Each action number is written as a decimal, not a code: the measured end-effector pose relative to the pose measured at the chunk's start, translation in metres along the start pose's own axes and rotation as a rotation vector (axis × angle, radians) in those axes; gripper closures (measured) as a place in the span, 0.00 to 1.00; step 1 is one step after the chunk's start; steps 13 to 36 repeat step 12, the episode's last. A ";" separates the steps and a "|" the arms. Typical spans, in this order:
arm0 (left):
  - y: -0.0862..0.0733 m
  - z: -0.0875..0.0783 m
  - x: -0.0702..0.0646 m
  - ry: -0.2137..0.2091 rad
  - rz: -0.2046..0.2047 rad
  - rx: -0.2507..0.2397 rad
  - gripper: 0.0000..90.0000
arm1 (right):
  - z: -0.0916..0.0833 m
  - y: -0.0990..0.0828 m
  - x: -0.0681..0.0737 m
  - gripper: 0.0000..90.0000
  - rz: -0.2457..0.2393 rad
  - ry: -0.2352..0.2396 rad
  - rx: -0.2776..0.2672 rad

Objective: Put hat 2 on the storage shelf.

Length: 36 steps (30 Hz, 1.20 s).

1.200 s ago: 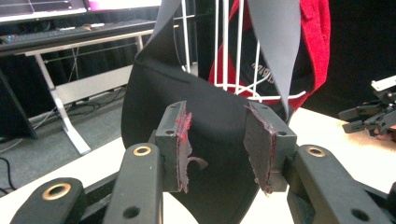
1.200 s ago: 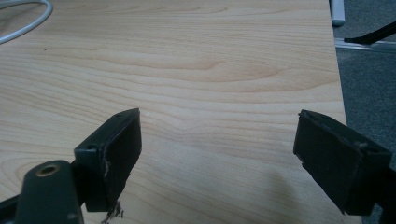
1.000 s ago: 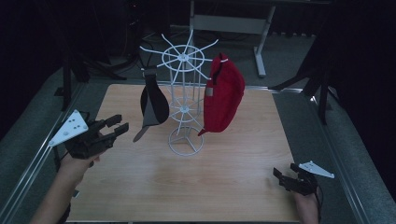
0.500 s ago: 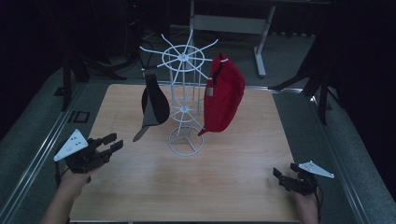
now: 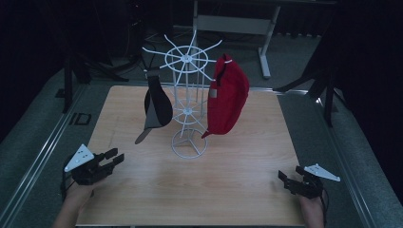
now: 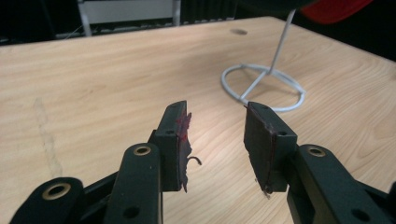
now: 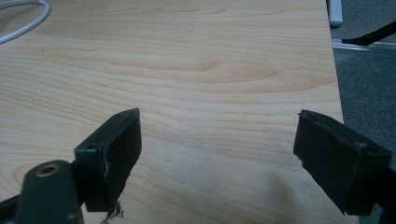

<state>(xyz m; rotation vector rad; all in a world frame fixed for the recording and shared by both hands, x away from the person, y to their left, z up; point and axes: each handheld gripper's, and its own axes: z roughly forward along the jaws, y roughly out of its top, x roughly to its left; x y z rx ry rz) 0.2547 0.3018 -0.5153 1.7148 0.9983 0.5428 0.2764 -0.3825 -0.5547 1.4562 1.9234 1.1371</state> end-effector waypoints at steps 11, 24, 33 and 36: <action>-0.015 0.000 0.004 0.008 -0.023 0.018 0.67 | 0.000 0.000 0.000 0.17 -0.003 -0.002 0.002; -0.015 0.000 0.004 0.008 -0.023 0.018 0.67 | 0.000 0.000 0.000 0.17 -0.003 -0.003 0.003; -0.015 0.000 0.004 0.008 -0.023 0.018 0.67 | 0.000 0.000 0.000 0.17 -0.003 -0.003 0.003; -0.015 0.000 0.004 0.008 -0.023 0.018 0.67 | 0.000 0.000 0.000 0.17 -0.003 -0.003 0.003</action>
